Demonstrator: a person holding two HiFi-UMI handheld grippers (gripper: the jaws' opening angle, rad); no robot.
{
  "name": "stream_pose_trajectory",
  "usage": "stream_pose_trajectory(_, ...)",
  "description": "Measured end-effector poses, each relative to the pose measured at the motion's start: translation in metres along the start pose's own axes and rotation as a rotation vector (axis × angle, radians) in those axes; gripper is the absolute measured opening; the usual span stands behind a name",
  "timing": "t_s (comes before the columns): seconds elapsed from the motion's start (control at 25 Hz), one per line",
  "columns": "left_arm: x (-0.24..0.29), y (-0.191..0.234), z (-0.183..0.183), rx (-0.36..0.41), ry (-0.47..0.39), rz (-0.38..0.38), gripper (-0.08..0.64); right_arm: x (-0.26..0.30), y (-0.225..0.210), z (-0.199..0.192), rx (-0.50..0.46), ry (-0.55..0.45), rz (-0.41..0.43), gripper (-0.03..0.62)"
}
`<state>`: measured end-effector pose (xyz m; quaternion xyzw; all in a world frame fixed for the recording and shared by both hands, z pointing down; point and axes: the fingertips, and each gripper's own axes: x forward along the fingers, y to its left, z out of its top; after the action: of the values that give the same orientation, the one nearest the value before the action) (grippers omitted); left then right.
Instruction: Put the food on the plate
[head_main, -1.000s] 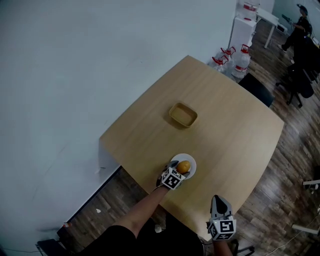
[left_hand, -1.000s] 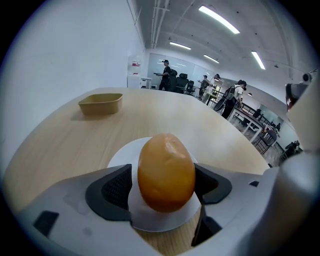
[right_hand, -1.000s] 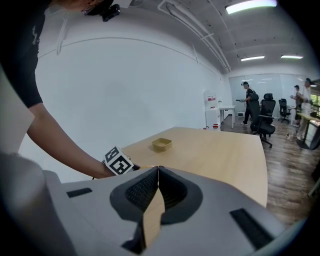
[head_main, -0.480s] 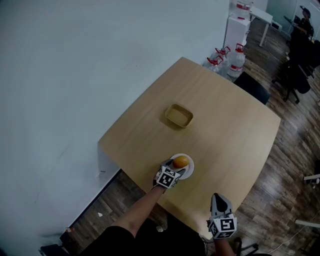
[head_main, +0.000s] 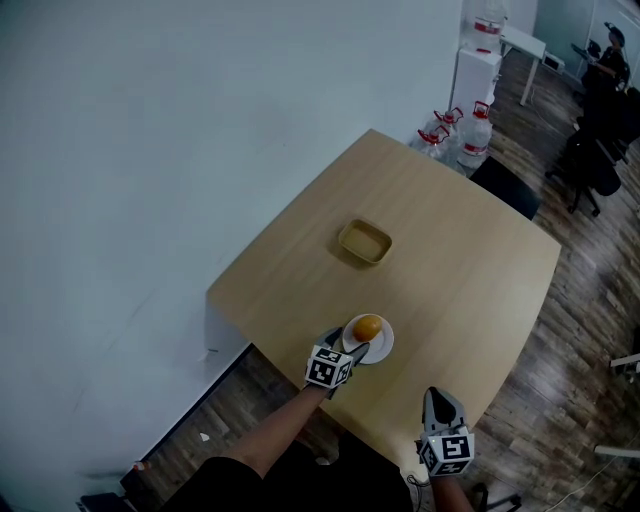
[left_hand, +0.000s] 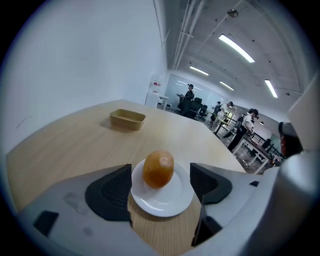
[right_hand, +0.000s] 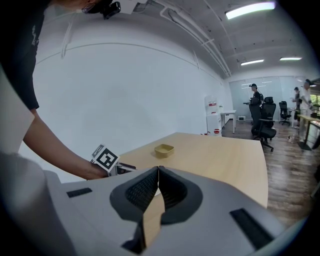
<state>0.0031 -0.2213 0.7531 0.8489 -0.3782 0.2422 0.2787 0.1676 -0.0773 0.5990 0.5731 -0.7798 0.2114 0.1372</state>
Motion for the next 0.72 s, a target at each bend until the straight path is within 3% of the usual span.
stream_pose_trajectory(0.24, -0.061, -0.029, 0.020, 0.080, -0.077, -0.013, 0.337, 0.007, 0.015, 0.020, -0.013, -0.030, 0.007, 0.060)
stream_pose_trajectory(0.48, -0.147, -0.065, 0.061, 0.018, -0.254, -0.059, 0.336, 0.014, 0.043, 0.042, -0.023, -0.048, 0.009, 0.060)
stream_pose_trajectory(0.72, -0.206, -0.077, 0.093, -0.003, -0.356, -0.066, 0.336, 0.012, 0.074, 0.070, -0.031, -0.086, -0.033, 0.060)
